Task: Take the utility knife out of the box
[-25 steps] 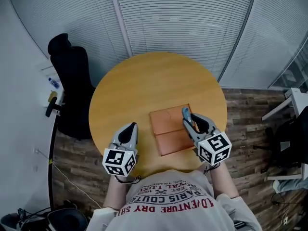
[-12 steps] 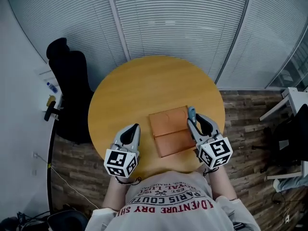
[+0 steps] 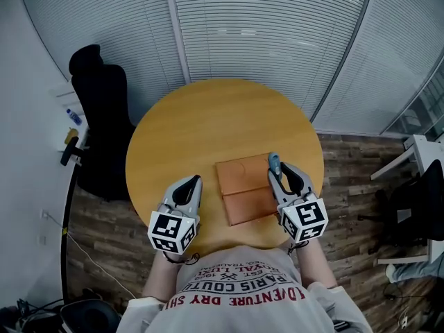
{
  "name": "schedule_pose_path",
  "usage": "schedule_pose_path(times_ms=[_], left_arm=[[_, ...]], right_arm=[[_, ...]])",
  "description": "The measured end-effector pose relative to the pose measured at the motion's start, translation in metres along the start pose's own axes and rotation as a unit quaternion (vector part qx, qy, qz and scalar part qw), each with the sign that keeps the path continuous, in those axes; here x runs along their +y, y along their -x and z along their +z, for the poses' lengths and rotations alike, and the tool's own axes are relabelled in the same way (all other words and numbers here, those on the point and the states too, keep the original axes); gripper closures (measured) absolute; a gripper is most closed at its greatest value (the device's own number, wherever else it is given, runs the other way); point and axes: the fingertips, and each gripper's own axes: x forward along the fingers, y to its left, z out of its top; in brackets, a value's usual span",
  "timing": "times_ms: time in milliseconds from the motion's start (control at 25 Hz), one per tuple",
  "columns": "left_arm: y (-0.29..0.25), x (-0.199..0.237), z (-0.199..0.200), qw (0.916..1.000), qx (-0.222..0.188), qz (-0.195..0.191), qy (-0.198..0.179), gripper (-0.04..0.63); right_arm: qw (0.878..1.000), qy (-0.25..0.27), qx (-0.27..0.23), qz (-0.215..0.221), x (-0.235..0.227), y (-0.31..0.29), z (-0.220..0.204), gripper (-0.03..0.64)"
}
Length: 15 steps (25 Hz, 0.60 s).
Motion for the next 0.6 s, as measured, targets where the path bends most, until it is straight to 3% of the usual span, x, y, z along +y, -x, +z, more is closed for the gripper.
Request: schedule_pose_path(times_ms=[240,600], left_arm=[[0.000,0.003,0.000,1.0000,0.002,0.001,-0.003,0.600],[0.001,0.016,-0.002,0.9999,0.004,0.013,0.006,0.600]], right_arm=[[0.999,0.023,-0.009,-0.026,-0.002,-0.007,0.004,0.483],[0.999,0.010,-0.016,-0.039,0.002,-0.015,0.002,0.483]])
